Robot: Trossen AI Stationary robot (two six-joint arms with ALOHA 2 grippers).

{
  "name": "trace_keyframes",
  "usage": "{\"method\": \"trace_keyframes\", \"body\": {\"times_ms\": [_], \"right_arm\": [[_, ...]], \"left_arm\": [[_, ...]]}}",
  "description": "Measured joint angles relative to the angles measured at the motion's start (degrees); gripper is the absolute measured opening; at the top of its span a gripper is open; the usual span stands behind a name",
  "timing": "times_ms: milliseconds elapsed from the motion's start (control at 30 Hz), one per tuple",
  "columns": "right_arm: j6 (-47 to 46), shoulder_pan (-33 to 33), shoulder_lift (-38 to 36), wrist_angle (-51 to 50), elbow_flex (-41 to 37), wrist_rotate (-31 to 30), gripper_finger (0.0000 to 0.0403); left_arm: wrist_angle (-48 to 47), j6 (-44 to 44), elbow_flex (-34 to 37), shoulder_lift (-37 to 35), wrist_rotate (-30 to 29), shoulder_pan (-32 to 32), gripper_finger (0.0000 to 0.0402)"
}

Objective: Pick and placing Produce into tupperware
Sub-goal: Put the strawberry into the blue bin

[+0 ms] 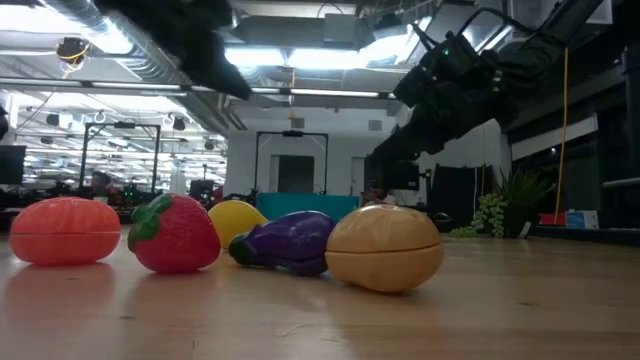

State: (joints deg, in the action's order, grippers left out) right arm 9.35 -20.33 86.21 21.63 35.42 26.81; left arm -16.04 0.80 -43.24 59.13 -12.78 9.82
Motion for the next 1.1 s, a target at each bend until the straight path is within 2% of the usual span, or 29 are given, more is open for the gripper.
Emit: {"method": "trace_keyframes", "body": {"times_ms": [133, 300, 433, 733, 867, 967, 1100], "right_arm": [[-1.8, 3.1, 0.0, -1.0, 1.0, -5.3, 0.0194], [-1.5, 7.1, 0.0, -10.5, 5.7, -14.7, 0.0244], [-1.4, 10.2, 0.0, -17.6, 10.2, -16.6, 0.0278], [-9.3, 15.9, 0.0, -38.0, 22.1, -17.1, 0.0288], [-14.6, 19.0, 0.0, -44.9, 26.4, -20.4, 0.0281], [-17.3, 21.7, 0.0, -47.0, 28.0, -22.4, 0.0276], [-21.6, 25.1, 0.0, -47.2, 28.3, -25.1, 0.0273]], "left_arm": [[7.0, -4.0, 11.0, -10.2, -7.1, -6.1, 0.0147], [10.9, -7.2, 19.6, -19.3, -8.8, -11.6, 0.0154], [12.2, -7.7, 22.9, -23.8, -10.2, -15.0, 0.0155], [12.9, -7.3, 26.8, -28.0, -16.6, -23.8, 0.0145], [17.5, -5.9, 29.9, -28.6, -18.2, -27.8, 0.0148], [21.8, -4.7, 33.2, -29.3, -18.0, -30.1, 0.0152], [23.0, -5.0, 35.8, -30.9, -16.9, -32.2, 0.0155]]}}
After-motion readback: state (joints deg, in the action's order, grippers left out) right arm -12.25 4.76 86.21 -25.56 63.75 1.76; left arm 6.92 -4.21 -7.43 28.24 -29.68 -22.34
